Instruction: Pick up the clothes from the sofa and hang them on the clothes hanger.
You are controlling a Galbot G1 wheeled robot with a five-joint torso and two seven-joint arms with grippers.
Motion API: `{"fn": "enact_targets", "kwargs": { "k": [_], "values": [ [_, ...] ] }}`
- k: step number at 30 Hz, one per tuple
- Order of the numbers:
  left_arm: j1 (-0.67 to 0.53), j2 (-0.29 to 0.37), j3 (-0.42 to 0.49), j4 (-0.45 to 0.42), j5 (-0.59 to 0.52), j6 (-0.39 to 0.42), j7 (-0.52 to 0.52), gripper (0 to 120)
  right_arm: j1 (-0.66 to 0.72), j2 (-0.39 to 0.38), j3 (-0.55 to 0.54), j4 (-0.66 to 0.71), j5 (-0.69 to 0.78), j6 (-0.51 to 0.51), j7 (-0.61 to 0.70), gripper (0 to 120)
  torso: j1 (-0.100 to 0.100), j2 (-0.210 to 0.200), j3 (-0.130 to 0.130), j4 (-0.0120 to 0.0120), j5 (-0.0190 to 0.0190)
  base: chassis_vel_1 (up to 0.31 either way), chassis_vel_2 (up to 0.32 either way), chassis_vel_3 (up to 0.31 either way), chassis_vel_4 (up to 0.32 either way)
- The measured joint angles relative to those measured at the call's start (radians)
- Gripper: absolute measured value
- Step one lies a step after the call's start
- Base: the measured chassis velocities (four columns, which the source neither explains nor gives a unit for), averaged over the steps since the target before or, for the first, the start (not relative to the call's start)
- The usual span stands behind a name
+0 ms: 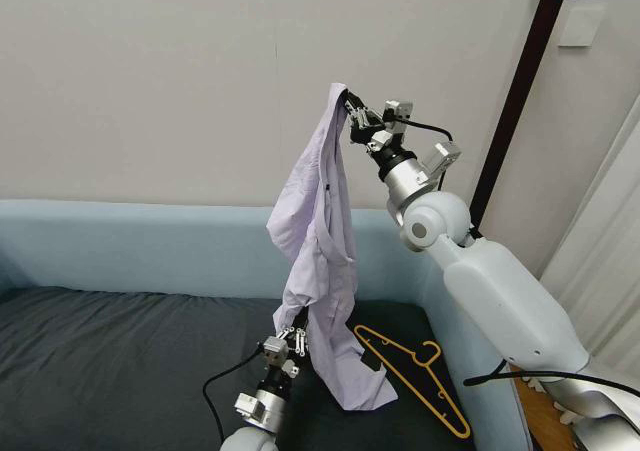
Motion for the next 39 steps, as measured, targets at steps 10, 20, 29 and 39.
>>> {"fn": "enact_targets", "kwargs": {
  "k": [10, 20, 29, 39],
  "values": [
    [-0.044, 0.251, -0.156, -0.322, -0.358, 0.061, 0.18, 0, -0.003, -0.094, 0.054, 0.07, 0.056, -0.01, 0.031, 0, 0.0, 0.0, 0.0, -0.0001, 0.0001, 0.0, 0.0, 0.0, 0.0],
    [-0.094, 0.386, -0.256, -0.253, -0.611, 0.088, 0.399, 0, -0.103, -0.193, 0.125, 0.289, 0.305, 0.008, -0.027, 0, 0.0, 0.0, 0.0, 0.0, -0.0001, 0.0, 0.0, 0.0, 0.0],
    [-0.201, 0.292, -0.138, 0.163, -0.338, 0.012, 0.492, 0, -0.332, -0.154, 0.137, 0.331, 0.251, 0.019, -0.09, 0, 0.0, 0.0, 0.0, -0.0004, 0.0004, 0.0, 0.0, 0.0, 0.0],
    [-0.207, 0.213, -0.085, 0.335, 0.036, -0.129, 0.186, 22, -0.414, -0.081, 0.099, 0.299, 0.16, 0.013, -0.099, 0, 0.0, 0.0, 0.0, -0.0001, 0.0001, 0.0, 0.0, 0.0, 0.0]
  ]
}}
